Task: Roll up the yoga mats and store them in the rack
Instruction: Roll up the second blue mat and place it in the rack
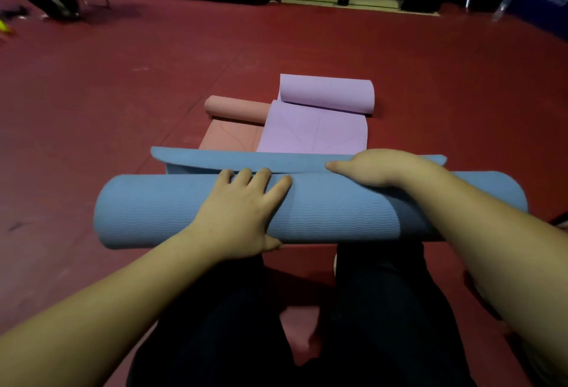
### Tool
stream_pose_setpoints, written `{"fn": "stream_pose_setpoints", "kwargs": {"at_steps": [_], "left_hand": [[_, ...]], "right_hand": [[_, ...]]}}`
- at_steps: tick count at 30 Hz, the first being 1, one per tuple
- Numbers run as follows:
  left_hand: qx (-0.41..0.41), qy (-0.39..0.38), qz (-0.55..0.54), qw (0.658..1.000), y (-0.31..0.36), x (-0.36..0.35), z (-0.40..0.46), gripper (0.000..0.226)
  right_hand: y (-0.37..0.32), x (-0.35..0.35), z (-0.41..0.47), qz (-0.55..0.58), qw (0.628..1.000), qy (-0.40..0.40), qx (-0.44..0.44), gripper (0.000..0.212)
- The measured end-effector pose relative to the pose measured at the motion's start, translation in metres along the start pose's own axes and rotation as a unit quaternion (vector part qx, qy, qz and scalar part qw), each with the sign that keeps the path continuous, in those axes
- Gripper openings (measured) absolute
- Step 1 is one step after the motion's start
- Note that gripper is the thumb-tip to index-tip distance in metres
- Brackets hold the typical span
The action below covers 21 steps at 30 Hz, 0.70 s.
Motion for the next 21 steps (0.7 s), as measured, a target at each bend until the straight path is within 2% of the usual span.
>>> {"fn": "stream_pose_setpoints", "kwargs": {"at_steps": [4,6,9,11,13,17,19,21], "left_hand": [[0.000,-0.031,-0.008,0.999,0.003,-0.004,-0.006,0.109],[0.004,-0.054,-0.016,0.998,0.002,-0.005,-0.003,0.109],[0.003,-0.082,-0.023,0.996,-0.002,-0.003,0.002,0.110],[0.005,-0.090,-0.022,0.996,-0.004,-0.003,0.003,0.111],[0.004,-0.082,-0.023,0.996,-0.003,-0.005,0.002,0.111],[0.001,-0.077,-0.027,0.997,-0.003,-0.010,0.002,0.111],[0.001,-0.066,-0.028,0.997,-0.002,-0.010,0.003,0.111],[0.000,-0.064,-0.027,0.998,-0.001,-0.011,0.002,0.111]], "right_hand": [[-0.002,-0.006,-0.004,0.005,0.999,-0.046,0.007,0.082],[-0.001,-0.004,-0.002,0.002,0.999,-0.042,0.025,0.073],[0.010,0.004,0.014,-0.057,0.993,0.046,0.096,0.045],[0.022,0.007,0.028,-0.108,0.978,0.130,0.125,0.037],[0.032,0.007,0.038,-0.096,0.972,0.163,0.136,0.043],[0.028,0.002,0.050,-0.114,0.977,0.109,0.146,0.071],[0.022,-0.005,0.054,-0.135,0.974,0.089,0.155,0.069],[0.016,-0.008,0.058,-0.149,0.971,0.091,0.165,0.058]]}}
Point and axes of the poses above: each hand's wrist, its own z-axis towards the middle knuckle, its own x-axis out of the back of the hand, y = z × x, the point moved 1 cm from there along z, towards the middle knuckle, and after that the axes turned 10 degrees about y, right-handed, at the moved point
